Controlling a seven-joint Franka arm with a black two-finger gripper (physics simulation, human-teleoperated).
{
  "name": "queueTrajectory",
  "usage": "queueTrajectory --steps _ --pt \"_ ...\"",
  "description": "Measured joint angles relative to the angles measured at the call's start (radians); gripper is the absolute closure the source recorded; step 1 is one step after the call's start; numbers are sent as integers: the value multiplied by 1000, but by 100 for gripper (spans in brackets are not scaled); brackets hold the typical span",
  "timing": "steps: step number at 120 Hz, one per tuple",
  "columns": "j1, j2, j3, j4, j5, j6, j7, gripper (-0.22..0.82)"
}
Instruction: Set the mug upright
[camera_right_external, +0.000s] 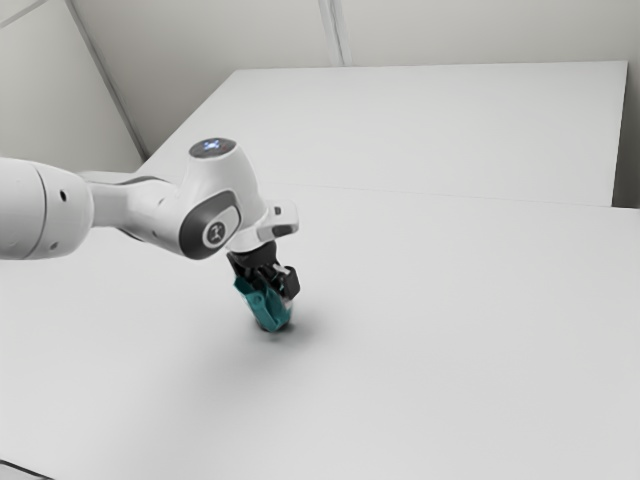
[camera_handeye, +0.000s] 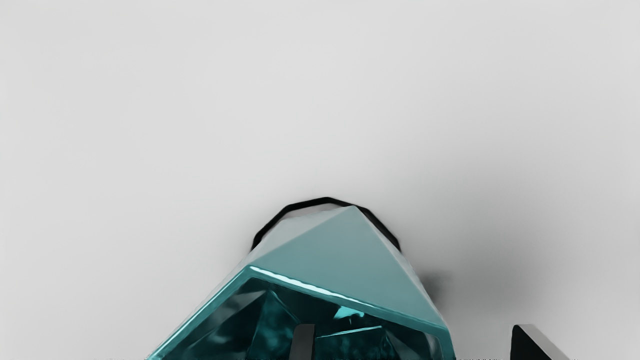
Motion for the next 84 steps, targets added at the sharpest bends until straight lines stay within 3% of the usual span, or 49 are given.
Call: queueTrajectory --steps 28,52,84 --pt "3 -113 -9 17 -1 -39 -4 7" --pt "-18 -127 4 138 -62 -162 -2 3" --pt "39 -102 5 524 -118 -491 -63 1"
